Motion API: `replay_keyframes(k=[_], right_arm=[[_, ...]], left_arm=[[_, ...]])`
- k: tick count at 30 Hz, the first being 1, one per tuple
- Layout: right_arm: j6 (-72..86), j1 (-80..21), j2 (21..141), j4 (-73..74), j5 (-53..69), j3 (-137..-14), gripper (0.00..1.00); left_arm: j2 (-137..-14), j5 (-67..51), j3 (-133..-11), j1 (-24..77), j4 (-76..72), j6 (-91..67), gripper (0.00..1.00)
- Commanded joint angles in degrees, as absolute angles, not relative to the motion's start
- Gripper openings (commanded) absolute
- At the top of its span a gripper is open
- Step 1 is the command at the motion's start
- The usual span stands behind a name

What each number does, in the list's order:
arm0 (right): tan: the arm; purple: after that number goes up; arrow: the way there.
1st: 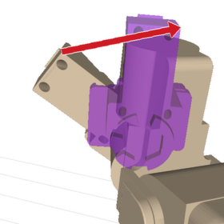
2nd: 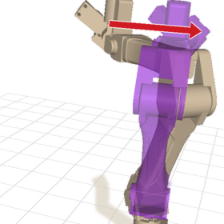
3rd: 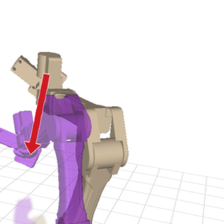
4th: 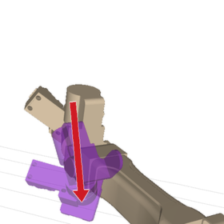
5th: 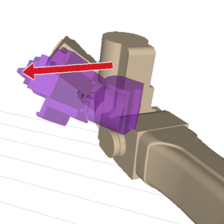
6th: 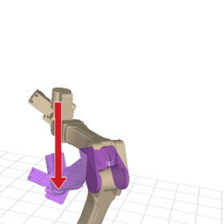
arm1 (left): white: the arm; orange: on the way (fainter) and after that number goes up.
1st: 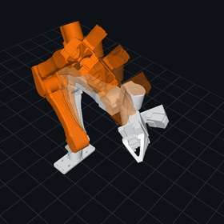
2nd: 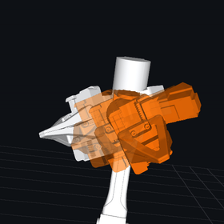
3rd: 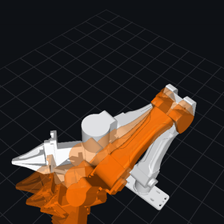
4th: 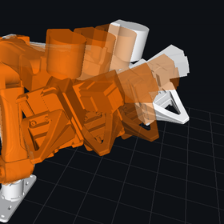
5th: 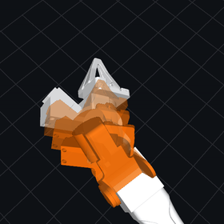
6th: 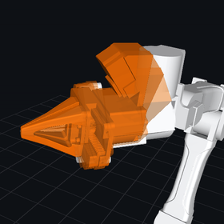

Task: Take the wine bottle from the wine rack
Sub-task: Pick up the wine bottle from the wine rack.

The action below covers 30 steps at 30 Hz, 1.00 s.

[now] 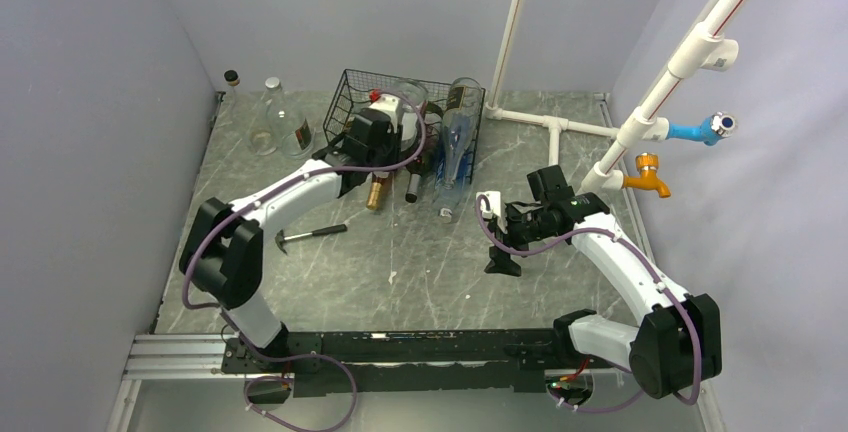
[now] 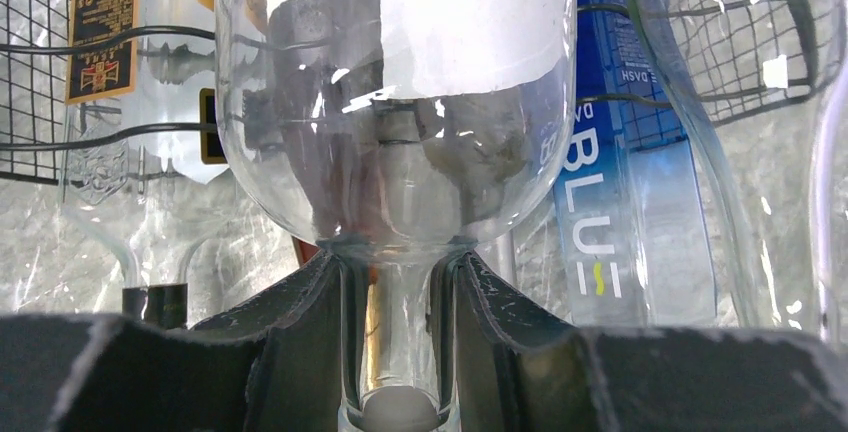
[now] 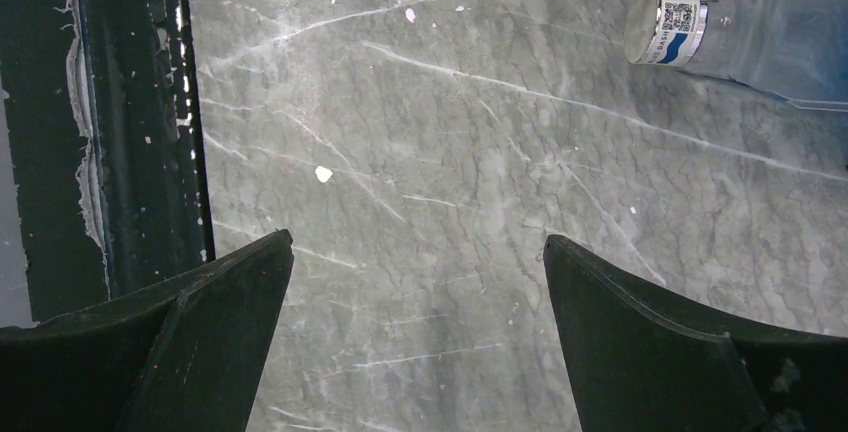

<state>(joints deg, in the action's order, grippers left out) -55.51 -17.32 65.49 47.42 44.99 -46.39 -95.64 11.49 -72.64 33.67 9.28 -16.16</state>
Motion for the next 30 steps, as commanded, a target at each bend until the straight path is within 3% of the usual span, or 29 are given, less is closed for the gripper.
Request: replay_keyframes(k=[1,30], right_arm=[[-56.51,-17.14,63.91,47.03,46.49,-46.32,1.00],[-57.54,-16.83,61.84,47.37,47.92,-45.89,1.00]], left_arm=[[-85.76,11.33,-73.49,33.66,-7.07,-15.68,0.00],[-62.26,2.43,-56.26,33.62,-3.04,-24.00,0.00]])
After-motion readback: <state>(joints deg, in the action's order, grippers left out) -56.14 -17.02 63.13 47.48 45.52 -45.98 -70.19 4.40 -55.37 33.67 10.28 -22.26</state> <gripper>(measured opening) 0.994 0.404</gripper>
